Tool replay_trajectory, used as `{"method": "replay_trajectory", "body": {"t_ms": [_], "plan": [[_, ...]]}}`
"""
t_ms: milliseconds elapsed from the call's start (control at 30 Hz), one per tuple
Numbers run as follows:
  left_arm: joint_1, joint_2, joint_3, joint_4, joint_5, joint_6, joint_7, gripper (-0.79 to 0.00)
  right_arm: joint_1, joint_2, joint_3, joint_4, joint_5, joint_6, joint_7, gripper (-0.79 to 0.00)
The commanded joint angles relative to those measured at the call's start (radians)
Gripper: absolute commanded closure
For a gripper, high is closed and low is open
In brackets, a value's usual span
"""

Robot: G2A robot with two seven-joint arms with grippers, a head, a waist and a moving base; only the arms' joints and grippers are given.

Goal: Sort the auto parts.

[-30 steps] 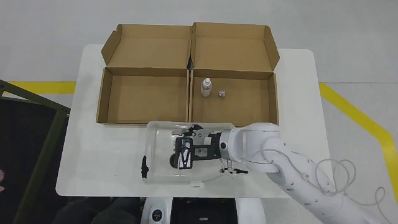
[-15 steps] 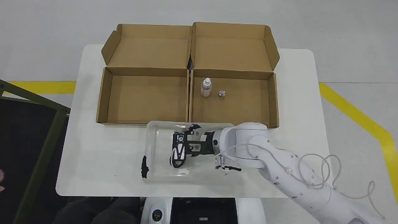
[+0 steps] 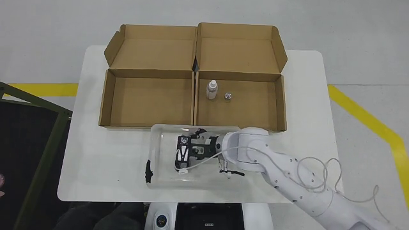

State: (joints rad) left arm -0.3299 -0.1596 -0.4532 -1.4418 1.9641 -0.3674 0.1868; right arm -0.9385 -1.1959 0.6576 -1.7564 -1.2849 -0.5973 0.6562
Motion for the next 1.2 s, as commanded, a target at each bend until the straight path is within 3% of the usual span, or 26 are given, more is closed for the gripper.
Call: {"method": "replay_trajectory", "body": {"t_ms": [0,567,1167], "plan": [[0.0,0.0,0.0,0.0,0.0,0.0,0.0,-0.785,0.003,-0.004,-0.005,0.001,0.008,-0.008,-0.002,-0.299],[0.0,0.0,0.0,0.0,0.0,0.0,0.0,-0.785,0.024,-0.034,-0.051,0.051,0.009,-0.023,0.005,-0.332],[0.0,0.0,0.0,0.0,0.0,0.0,0.0,-0.785,0.066,-0.071,-0.077,0.17,0.026,-0.034,-0.015,-0.305]]}}
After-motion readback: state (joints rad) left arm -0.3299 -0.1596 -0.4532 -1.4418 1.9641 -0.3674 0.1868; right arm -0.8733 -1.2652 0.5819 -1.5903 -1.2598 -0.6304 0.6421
